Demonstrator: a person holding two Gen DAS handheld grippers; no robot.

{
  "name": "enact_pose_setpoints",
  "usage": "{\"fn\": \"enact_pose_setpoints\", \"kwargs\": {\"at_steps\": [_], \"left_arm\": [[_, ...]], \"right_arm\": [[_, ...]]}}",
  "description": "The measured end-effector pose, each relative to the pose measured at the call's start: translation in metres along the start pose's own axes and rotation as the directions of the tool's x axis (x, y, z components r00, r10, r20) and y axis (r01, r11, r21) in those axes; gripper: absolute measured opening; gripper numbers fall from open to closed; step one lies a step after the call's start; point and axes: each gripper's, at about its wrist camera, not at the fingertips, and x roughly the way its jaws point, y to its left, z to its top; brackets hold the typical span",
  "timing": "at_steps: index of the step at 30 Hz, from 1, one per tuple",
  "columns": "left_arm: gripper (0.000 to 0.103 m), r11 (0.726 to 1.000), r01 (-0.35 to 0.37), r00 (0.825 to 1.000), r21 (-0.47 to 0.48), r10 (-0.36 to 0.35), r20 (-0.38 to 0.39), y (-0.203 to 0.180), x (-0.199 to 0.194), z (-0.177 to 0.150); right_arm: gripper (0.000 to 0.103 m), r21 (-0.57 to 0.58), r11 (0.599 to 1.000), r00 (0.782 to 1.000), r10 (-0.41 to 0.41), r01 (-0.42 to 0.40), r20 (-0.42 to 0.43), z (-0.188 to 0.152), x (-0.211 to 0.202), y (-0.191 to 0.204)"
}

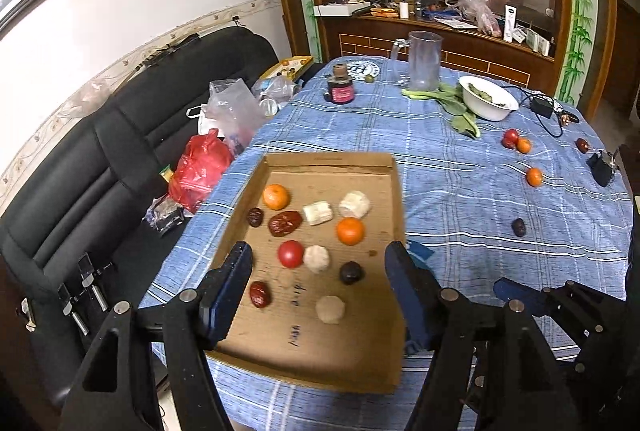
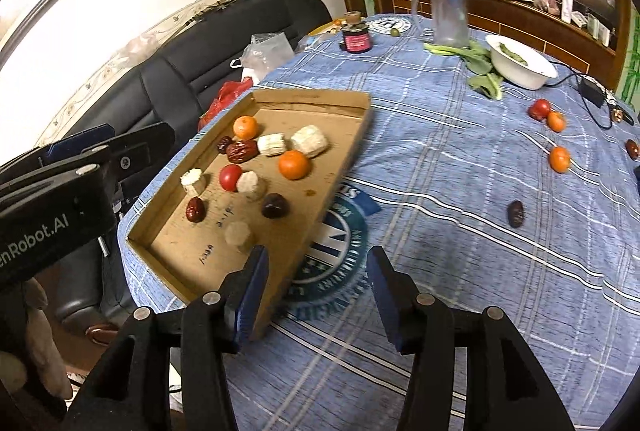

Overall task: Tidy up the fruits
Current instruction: 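Move both open tools back toward the dark date and mandarin orange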

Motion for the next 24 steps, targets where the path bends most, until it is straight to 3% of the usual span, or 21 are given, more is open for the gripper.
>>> {"fn": "enact_pose_setpoints", "kwargs": {"at_steps": [8, 13, 16, 24], "left_arm": [[0.068, 1.000, 0.020, 0.999, -0.004, -0.020, -0.026, -0.025, -0.001, -0.004], [0.068, 0.998, 0.060, 0.994, -0.029, -0.062, -0.086, -0.039, 0.013, -0.011], [0.069, 0.994, 0.105, 0.985, -0.039, -0.109, -0.132, -0.051, 0.027, -0.019], [0.068, 0.966, 0.259, 0.935, -0.021, -0.256, -0.247, -0.103, 0.068, -0.033]], "right_arm": [[0.056, 0.022, 1.000, 1.000, 0.000, 0.000, -0.008, -0.011, -0.010, -0.028], [0.058, 0.079, 0.997, 0.999, -0.017, 0.020, -0.038, -0.026, -0.012, -0.062], [0.058, 0.145, 0.987, 0.997, -0.059, 0.067, -0.057, -0.037, -0.013, -0.097], [0.058, 0.335, 0.927, 0.985, -0.139, 0.167, -0.105, -0.052, -0.017, -0.191]]}}
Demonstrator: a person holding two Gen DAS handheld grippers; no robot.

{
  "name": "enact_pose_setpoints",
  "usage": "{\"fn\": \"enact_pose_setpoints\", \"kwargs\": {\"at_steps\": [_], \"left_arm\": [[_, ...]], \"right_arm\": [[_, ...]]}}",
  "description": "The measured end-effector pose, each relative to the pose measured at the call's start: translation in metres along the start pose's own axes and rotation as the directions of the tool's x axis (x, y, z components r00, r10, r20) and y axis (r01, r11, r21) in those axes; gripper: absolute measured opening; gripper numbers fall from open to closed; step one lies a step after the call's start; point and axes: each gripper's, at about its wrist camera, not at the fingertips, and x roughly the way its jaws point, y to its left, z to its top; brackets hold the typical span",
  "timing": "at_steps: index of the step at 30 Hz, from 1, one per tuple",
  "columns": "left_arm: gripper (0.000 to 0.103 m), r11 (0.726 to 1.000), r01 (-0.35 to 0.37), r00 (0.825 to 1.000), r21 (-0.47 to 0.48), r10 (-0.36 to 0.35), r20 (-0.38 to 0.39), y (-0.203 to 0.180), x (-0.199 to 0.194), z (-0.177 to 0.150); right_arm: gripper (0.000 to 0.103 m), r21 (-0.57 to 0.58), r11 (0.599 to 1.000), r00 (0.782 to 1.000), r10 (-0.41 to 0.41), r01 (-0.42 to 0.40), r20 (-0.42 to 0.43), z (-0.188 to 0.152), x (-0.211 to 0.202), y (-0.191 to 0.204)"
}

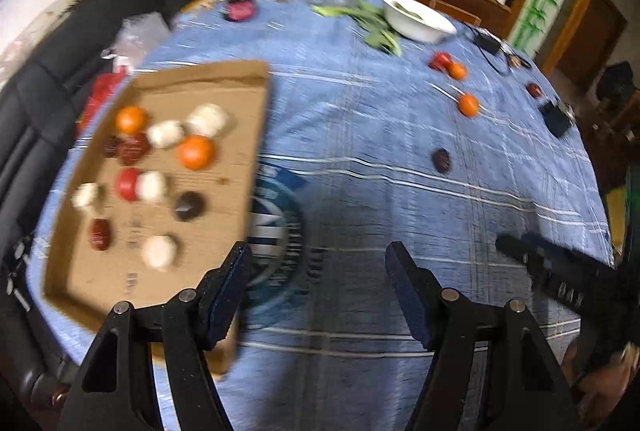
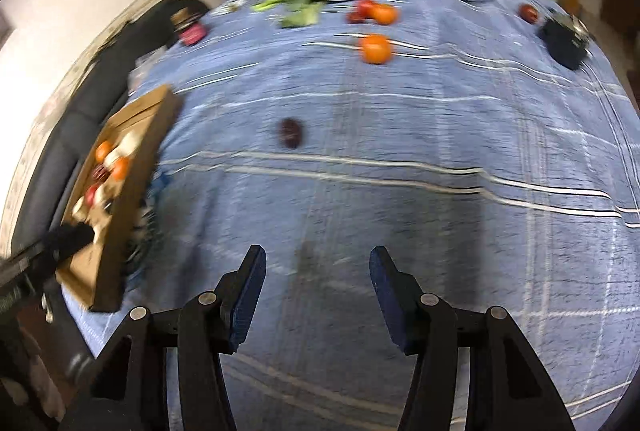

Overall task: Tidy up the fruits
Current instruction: 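Move both open tools back toward the dark date and mandarin orange, then grasp the dark date with the left tool while the right tool grasps a mandarin orange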

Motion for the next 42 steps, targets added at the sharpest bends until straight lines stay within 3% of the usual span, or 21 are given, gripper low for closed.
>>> {"fn": "enact_pose_setpoints", "kwargs": {"at_steps": [3, 7, 12, 17, 23, 26, 28, 30, 36, 42], "left_arm": [[0.068, 0.999, 0.051, 0.999, 0.015, -0.051, -0.013, -0.016, 0.017, 0.010], [0.068, 0.988, 0.153, 0.988, 0.010, -0.153, 0.026, -0.039, 0.040, 0.031], [0.057, 0.981, 0.190, 0.982, 0.038, -0.190, 0.004, -0.070, 0.078, 0.056], [0.056, 0.978, 0.205, 0.979, 0.041, -0.204, -0.023, -0.081, 0.106, 0.069], [0.056, 0.975, 0.214, 0.977, 0.050, -0.213, -0.024, -0.086, 0.116, 0.071], [0.056, 0.976, 0.205, 0.979, 0.072, -0.204, -0.019, -0.090, 0.116, 0.069], [0.044, 0.978, 0.187, 0.982, 0.090, -0.187, -0.014, -0.094, 0.115, 0.065], [0.016, 0.977, 0.186, 0.983, 0.109, -0.185, -0.018, -0.097, 0.114, 0.063], [0.017, 0.974, 0.208, 0.978, 0.088, -0.207, -0.024, -0.090, 0.108, 0.058], [0.017, 0.976, 0.217, 0.976, 0.018, -0.217, 0.021, -0.052, 0.074, 0.049]], "right_arm": [[0.058, 0.006, 1.000, 1.000, -0.014, 0.014, 0.024, 0.023, 0.001, -0.016], [0.058, -0.022, 0.999, 0.997, -0.026, 0.028, 0.077, 0.078, 0.012, -0.029], [0.058, -0.042, 0.998, 0.995, -0.052, 0.056, 0.081, 0.128, 0.044, -0.033], [0.058, -0.082, 0.994, 0.996, -0.067, 0.071, 0.059, 0.151, 0.078, -0.028], [0.056, -0.110, 0.990, 0.995, -0.087, 0.093, 0.054, 0.158, 0.093, -0.026], [0.045, -0.114, 0.987, 0.992, -0.110, 0.117, 0.063, 0.159, 0.095, -0.025], [0.038, -0.105, 0.989, 0.993, -0.100, 0.107, 0.063, 0.159, 0.095, -0.026], [0.035, -0.099, 0.989, 0.993, -0.101, 0.107, 0.061, 0.159, 0.094, -0.025], [0.034, -0.089, 0.992, 0.994, -0.090, 0.094, 0.054, 0.147, 0.082, -0.022], [0.034, -0.078, 0.995, 0.997, -0.052, 0.057, 0.064, 0.121, 0.051, -0.012]]}}
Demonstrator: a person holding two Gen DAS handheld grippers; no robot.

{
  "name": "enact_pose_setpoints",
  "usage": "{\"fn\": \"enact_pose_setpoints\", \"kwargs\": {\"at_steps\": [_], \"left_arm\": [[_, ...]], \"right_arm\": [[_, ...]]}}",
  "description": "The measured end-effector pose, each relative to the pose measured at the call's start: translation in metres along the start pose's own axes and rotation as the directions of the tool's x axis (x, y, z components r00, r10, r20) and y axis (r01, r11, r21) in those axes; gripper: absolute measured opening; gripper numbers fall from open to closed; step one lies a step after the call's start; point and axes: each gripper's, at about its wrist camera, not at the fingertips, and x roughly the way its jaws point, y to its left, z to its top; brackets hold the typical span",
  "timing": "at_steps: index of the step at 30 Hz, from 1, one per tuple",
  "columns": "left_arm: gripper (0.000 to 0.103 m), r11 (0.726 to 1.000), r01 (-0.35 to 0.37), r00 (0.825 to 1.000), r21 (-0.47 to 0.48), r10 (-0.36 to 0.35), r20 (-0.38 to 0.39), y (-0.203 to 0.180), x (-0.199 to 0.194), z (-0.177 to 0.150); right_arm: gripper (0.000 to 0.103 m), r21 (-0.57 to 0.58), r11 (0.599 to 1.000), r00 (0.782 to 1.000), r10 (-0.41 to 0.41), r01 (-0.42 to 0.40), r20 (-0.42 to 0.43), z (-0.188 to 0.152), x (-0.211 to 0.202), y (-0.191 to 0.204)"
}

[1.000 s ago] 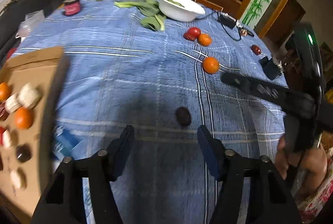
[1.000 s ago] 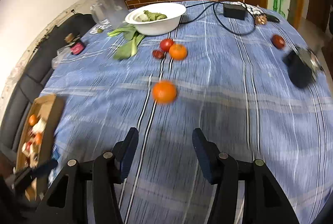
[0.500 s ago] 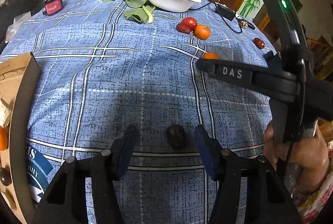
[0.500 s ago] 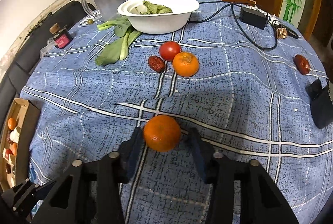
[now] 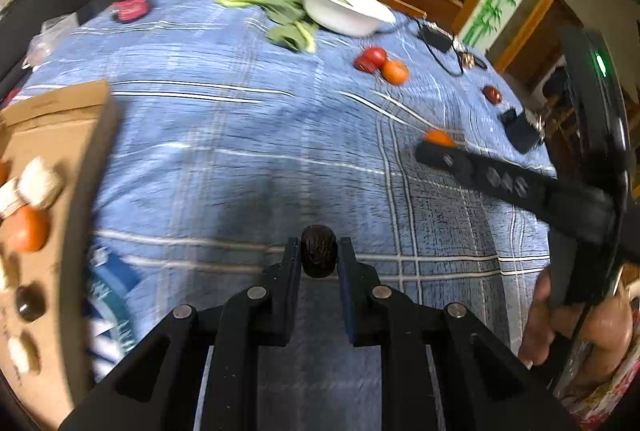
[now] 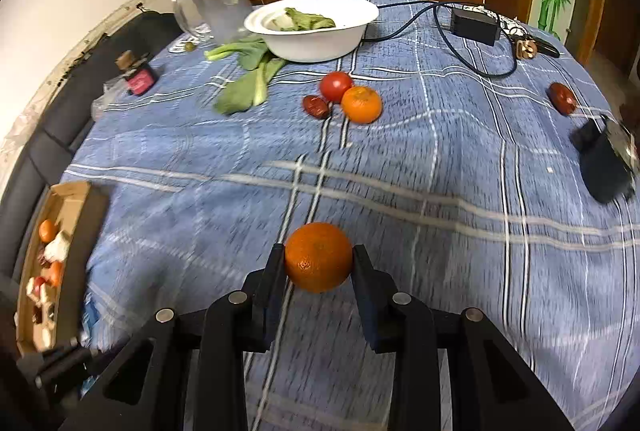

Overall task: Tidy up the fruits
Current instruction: 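Grasp the dark date with the left tool while the right tool grasps a mandarin orange, then carry the dark date and orange into the cardboard box and release both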

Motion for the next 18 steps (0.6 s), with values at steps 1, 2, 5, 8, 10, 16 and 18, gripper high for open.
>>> {"fn": "enact_pose_setpoints", "kwargs": {"at_steps": [1, 2, 5, 8, 10, 16, 18], "left_arm": [[0.017, 1.000, -0.002, 1.000, -0.007, 0.002, 0.008, 0.005, -0.007, -0.001], [0.017, 1.000, -0.006, 1.000, -0.020, 0.007, 0.020, 0.013, -0.018, -0.003], [0.017, 0.998, -0.013, 0.998, -0.058, 0.016, 0.058, 0.037, -0.051, -0.009], [0.017, 0.996, -0.051, 0.994, -0.077, 0.058, 0.093, 0.062, -0.082, -0.016], [0.017, 0.993, -0.082, 0.990, -0.083, 0.091, 0.107, 0.081, -0.100, -0.022], [0.017, 0.973, -0.183, 0.976, -0.143, 0.197, 0.089, 0.151, -0.135, -0.049], [0.017, 0.963, -0.201, 0.974, -0.177, 0.216, 0.066, 0.175, -0.138, -0.057]], "right_arm": [[0.035, -0.007, 1.000, 1.000, 0.010, -0.010, 0.004, -0.005, -0.007, 0.006], [0.035, -0.017, 1.000, 1.000, 0.020, -0.020, 0.008, -0.010, -0.013, 0.013], [0.035, -0.057, 0.997, 0.998, 0.053, -0.052, 0.014, -0.022, -0.029, 0.039], [0.035, -0.107, 0.989, 0.995, 0.100, -0.098, 0.014, -0.035, -0.042, 0.076], [0.035, -0.130, 0.982, 0.990, 0.141, -0.139, 0.004, -0.044, -0.048, 0.102], [0.035, -0.194, 0.939, 0.958, 0.275, -0.285, -0.078, -0.069, -0.050, 0.190], [0.036, -0.221, 0.923, 0.948, 0.300, -0.316, -0.104, -0.077, -0.047, 0.213]]}}
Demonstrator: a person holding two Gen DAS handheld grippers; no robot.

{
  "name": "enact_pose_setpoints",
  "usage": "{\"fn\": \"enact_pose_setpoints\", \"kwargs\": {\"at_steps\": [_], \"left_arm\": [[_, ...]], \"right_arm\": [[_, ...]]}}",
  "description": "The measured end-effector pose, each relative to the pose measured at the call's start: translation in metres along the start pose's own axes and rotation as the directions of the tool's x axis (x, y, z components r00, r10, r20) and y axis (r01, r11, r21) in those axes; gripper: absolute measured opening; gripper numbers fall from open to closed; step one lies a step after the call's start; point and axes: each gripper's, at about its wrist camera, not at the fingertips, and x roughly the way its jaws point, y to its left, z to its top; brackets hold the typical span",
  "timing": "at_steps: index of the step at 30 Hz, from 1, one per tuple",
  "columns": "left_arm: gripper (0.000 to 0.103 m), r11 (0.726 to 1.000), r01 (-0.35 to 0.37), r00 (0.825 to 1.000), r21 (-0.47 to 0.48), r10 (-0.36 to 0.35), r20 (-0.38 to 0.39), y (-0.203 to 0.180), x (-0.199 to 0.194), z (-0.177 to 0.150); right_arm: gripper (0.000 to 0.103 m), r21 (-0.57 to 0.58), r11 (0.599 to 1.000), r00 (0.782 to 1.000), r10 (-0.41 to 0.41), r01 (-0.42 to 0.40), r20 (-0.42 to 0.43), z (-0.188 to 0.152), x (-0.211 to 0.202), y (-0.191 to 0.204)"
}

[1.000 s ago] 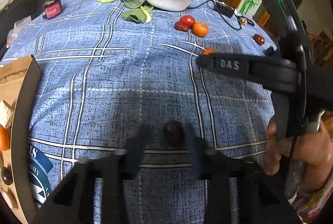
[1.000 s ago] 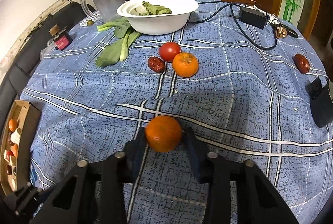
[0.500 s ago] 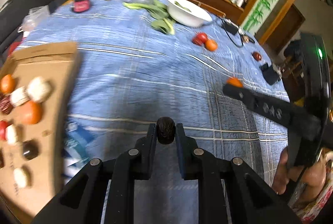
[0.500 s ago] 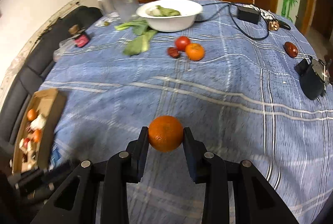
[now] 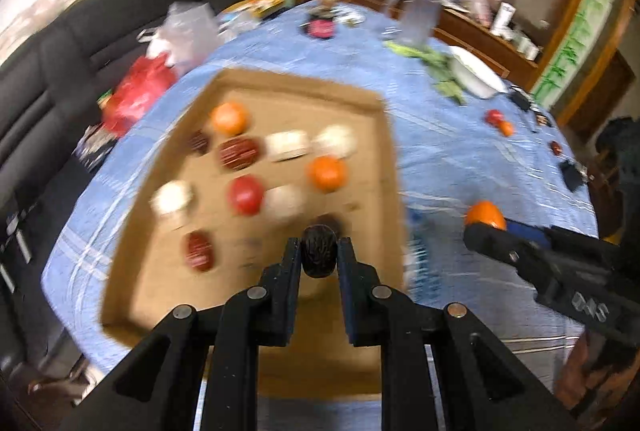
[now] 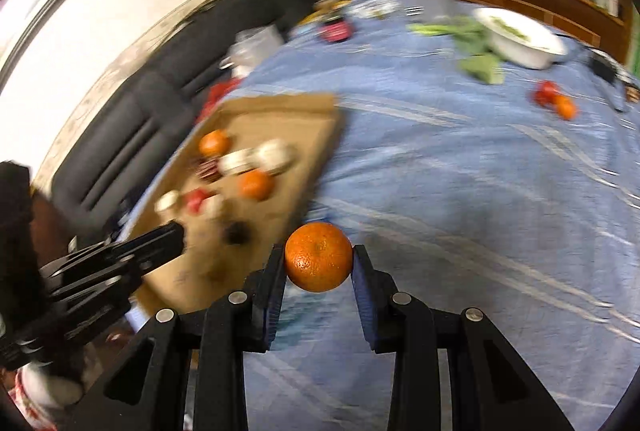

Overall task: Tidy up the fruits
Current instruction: 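Carry the dark date and orange into the cardboard box and release both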

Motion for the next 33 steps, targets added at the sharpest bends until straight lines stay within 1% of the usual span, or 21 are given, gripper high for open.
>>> {"fn": "enact_pose_setpoints", "kwargs": {"at_steps": [2, 5, 9, 14, 21, 23, 24, 25, 27, 28, 31, 33], "left_arm": [[0.018, 0.999, -0.016, 1.000, -0.028, 0.016, -0.022, 0.022, 0.003, -0.002], [0.018, 0.999, -0.028, 0.999, -0.032, 0.026, -0.046, 0.039, 0.007, -0.005], [0.018, 0.999, -0.029, 0.996, -0.014, 0.028, -0.087, 0.044, 0.019, -0.008], [0.018, 1.000, -0.019, 0.992, 0.009, 0.020, -0.126, 0.047, 0.033, -0.008], [0.018, 1.000, -0.008, 0.988, -0.011, 0.006, -0.153, 0.055, 0.042, -0.003], [0.027, 1.000, 0.001, 0.989, -0.014, -0.003, -0.148, 0.057, 0.040, -0.001], [0.035, 1.000, 0.005, 0.990, -0.016, -0.007, -0.142, 0.057, 0.039, -0.001], [0.039, 1.000, 0.011, 0.991, -0.018, -0.014, -0.133, 0.058, 0.037, 0.001], [0.039, 1.000, 0.022, 0.992, -0.015, -0.024, -0.123, 0.059, 0.035, 0.003], [0.039, 1.000, 0.026, 0.992, -0.014, -0.027, -0.121, 0.060, 0.034, 0.004], [0.039, 0.999, 0.031, 0.994, -0.021, -0.033, -0.105, 0.062, 0.031, 0.006], [0.039, 0.999, 0.025, 0.995, -0.028, -0.027, -0.091, 0.062, 0.026, 0.007]], "right_arm": [[0.036, -0.038, 0.999, 0.999, 0.027, -0.028, -0.026, -0.003, 0.014, 0.025], [0.036, -0.086, 0.995, 0.997, 0.048, -0.053, -0.067, -0.008, 0.036, 0.054], [0.036, -0.136, 0.989, 0.993, 0.041, -0.056, -0.112, -0.016, 0.061, 0.078], [0.036, -0.157, 0.987, 0.988, -0.002, -0.022, -0.152, -0.024, 0.081, 0.084], [0.037, -0.176, 0.984, 0.985, -0.044, 0.015, -0.165, -0.027, 0.090, 0.089], [0.037, -0.180, 0.983, 0.984, -0.051, 0.020, -0.171, -0.028, 0.092, 0.090], [0.037, -0.184, 0.983, 0.984, -0.057, 0.025, -0.171, -0.029, 0.092, 0.092], [0.037, -0.193, 0.981, 0.983, -0.063, 0.030, -0.170, -0.029, 0.093, 0.093], [0.038, -0.199, 0.979, 0.983, -0.070, 0.036, -0.170, -0.030, 0.093, 0.096], [0.041, -0.197, 0.980, 0.983, -0.071, 0.038, -0.168, -0.030, 0.092, 0.097], [0.045, -0.190, 0.981, 0.987, -0.072, 0.044, -0.140, -0.030, 0.085, 0.098], [0.045, -0.182, 0.982, 0.991, -0.071, 0.049, -0.116, -0.032, 0.077, 0.099]]}}
